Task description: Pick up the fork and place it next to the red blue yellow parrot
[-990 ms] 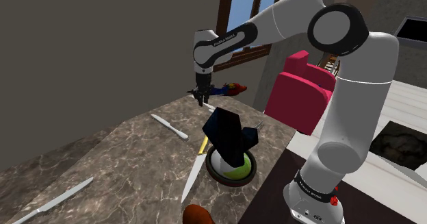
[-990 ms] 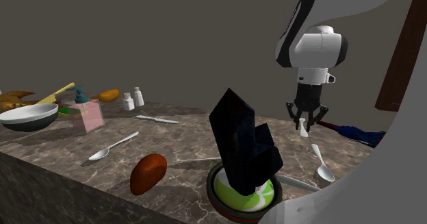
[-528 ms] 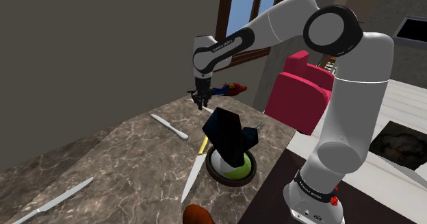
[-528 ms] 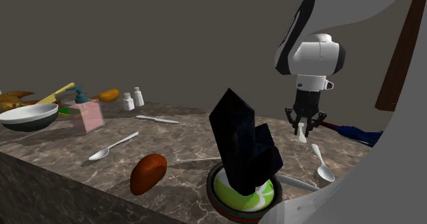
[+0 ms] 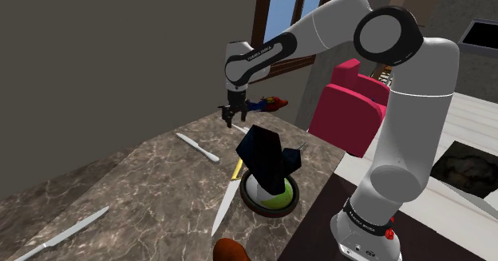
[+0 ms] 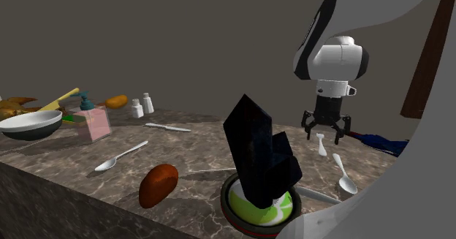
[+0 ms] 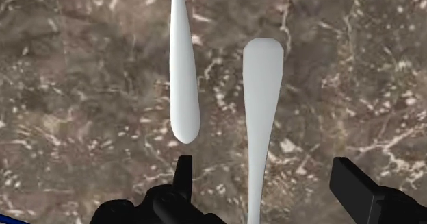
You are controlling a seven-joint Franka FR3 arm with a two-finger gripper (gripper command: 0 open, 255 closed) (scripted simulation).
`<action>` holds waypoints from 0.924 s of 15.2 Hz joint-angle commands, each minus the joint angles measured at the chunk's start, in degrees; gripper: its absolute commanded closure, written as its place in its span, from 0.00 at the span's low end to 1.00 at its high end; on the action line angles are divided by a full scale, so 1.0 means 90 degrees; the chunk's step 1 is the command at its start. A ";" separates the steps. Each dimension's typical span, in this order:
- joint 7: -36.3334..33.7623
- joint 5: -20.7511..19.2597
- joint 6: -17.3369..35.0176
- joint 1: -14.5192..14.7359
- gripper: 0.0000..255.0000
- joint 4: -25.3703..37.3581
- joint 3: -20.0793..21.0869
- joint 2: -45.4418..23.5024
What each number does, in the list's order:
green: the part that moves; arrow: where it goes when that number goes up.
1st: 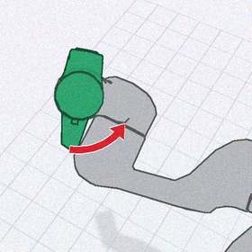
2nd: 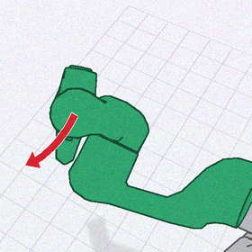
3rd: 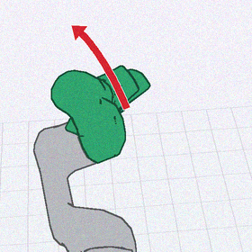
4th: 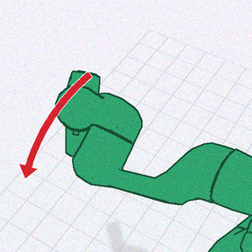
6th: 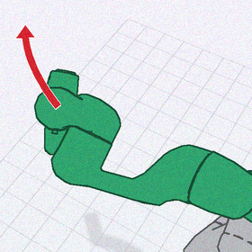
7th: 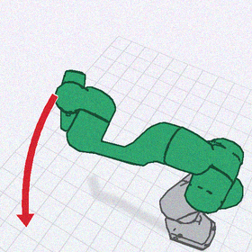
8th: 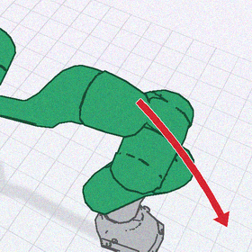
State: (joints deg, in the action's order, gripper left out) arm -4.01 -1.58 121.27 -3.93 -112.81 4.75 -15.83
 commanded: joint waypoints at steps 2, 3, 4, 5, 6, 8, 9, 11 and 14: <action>0.0000 0.0000 0.0000 0.0000 0.00 0.0000 0.0000 0.0000; 0.0007 0.0010 -0.0197 -0.0002 0.00 0.0116 0.0003 0.0082; 0.0013 0.0019 -0.0396 -0.0003 0.00 0.0242 0.0007 0.0155; 0.0018 0.0027 -0.0597 -0.0004 0.00 0.0377 0.0009 0.0221; 0.0022 0.0033 -0.0756 -0.0004 0.00 0.0489 0.0011 0.0268; 0.0022 0.0033 -0.0756 -0.0004 0.00 0.0488 0.0011 0.0269; 0.0022 0.0033 -0.0756 -0.0004 0.00 0.0489 0.0011 0.0268; 0.0022 0.0033 -0.0756 -0.0004 0.00 0.0489 0.0011 0.0268; 0.0022 0.0033 -0.0756 -0.0004 0.00 0.0489 0.0011 0.0268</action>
